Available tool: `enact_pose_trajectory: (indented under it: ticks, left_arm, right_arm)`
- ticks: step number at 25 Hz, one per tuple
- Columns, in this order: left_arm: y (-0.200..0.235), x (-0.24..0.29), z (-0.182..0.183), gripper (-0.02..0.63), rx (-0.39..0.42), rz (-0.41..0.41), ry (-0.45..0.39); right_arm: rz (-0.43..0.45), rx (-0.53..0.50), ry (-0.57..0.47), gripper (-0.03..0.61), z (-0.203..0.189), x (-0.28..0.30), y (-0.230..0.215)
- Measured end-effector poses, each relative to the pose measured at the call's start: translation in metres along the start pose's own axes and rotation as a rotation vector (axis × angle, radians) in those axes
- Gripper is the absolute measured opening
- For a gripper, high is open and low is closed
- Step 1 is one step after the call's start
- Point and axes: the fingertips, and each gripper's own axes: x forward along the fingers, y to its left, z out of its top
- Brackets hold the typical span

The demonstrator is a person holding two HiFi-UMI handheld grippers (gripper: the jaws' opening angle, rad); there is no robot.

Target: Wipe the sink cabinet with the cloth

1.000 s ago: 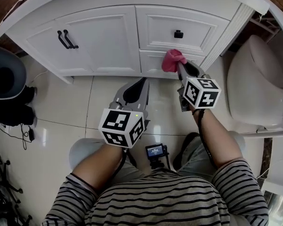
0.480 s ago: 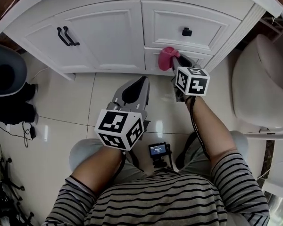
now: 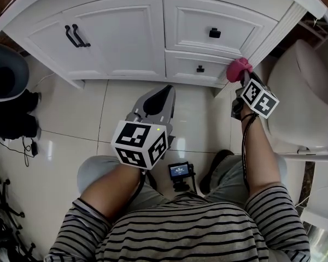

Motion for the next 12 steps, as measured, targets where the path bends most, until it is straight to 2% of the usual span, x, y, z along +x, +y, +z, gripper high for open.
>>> enact_pose_trajectory:
  ticks: [3,9,10,12]
  left_arm:
    - [0.000,-0.002,0.002,-0.003,-0.005,-0.001,-0.006]
    - [0.000,-0.004,0.005,-0.003,-0.006,-0.003,-0.016]
    - [0.002,-0.005,0.005,-0.002,-0.005,0.001,-0.017]
    - [0.008,-0.005,0.006,-0.002,-0.010,0.010,-0.020]
  right_arm:
    - [0.109,-0.015,0.005,0.049,-0.014,-0.004,0.042]
    - [0.438,-0.127,0.064,0.049,-0.064,0.012,0.181]
    - [0.467,-0.146,0.083,0.049,-0.074,0.020,0.198]
    - [0.472,-0.167,0.122,0.049,-0.094,0.040,0.217]
